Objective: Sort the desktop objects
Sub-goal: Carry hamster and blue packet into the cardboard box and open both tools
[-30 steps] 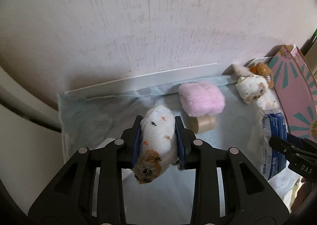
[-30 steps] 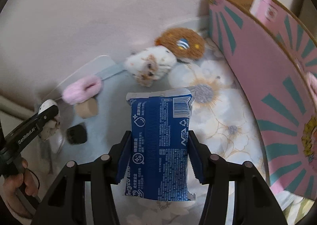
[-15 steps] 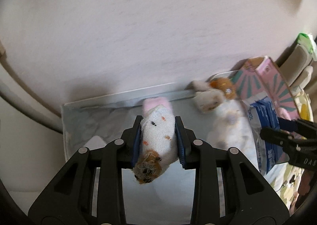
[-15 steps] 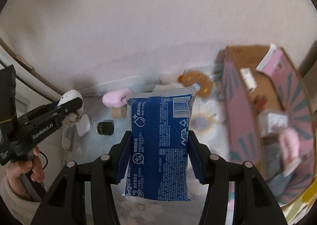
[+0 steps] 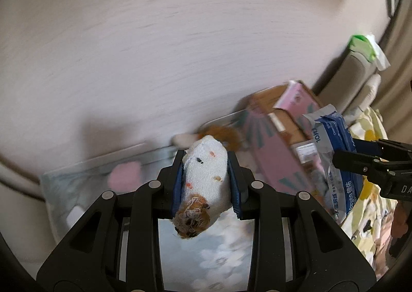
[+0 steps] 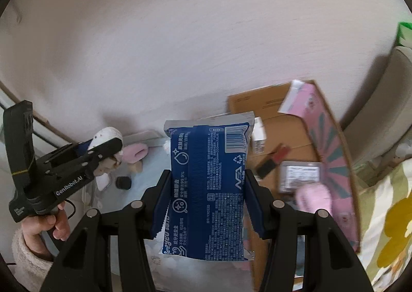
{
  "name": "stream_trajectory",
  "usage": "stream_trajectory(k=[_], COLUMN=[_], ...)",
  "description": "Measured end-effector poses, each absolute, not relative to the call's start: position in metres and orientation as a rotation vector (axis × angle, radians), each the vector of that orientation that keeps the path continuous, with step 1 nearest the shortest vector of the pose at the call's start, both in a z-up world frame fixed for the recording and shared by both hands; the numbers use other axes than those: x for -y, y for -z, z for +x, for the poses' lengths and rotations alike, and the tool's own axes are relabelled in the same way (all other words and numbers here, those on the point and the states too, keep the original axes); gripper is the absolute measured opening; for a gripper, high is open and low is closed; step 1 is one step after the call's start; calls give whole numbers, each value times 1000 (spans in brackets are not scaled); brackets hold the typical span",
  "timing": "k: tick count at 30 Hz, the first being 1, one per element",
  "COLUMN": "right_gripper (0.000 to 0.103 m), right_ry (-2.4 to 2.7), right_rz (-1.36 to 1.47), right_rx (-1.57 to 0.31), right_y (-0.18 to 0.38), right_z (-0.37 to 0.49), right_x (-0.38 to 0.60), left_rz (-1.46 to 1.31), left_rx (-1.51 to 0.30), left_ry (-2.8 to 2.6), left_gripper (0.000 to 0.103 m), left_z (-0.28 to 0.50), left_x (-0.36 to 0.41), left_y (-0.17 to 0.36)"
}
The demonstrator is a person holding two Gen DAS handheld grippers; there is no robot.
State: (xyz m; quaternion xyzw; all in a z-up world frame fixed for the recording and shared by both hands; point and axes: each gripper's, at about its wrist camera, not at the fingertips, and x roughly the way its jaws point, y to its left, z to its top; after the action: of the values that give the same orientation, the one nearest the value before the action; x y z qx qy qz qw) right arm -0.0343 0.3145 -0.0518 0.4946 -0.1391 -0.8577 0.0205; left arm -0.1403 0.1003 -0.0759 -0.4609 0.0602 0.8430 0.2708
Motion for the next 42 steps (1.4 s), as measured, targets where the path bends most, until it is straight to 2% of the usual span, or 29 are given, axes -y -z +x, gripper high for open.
stream_trajectory(k=[9,18,26,37,38,39,40,41,42], right_gripper=[50,50,50,52,53,62,79,85,87], right_ry=[2694,2662,2617,2595,2596,2602,2622,2640,2671], right_rz=[1629,1707,1722,1734,1729,1723,1715,1706,1681], right_rx=[485,499,493,453,437,428,415,410,406], right_y=[66,91,115,135,134,133,130,128,124], right_z=[-15,-3,-6,-6,-5,-5,-3,-2,1], right_x=[-374,-403,-408,-409,-407,-407,-407,-407,-408], left_rz=[-1171,-1179,-1195,-1217,-1222,-1239,-1252,-1260,-1256], left_rx=[-247,-320,-369,-418,-415,-409,-405,-403,-398], left_ry=[-2137,-2048,-2022,-2022,-2028,-2032,-2033,-2034,-2049], left_gripper=[28,28,28,30,34,43,52,84,102], left_z=[-132,-134,-143,-136,-136,-137,-137,-138,-138], left_x=[-193,-274,-318,-336,-336,-335,-335,-334,-332], left_y=[75,102,128,146,145,146,146,146,145])
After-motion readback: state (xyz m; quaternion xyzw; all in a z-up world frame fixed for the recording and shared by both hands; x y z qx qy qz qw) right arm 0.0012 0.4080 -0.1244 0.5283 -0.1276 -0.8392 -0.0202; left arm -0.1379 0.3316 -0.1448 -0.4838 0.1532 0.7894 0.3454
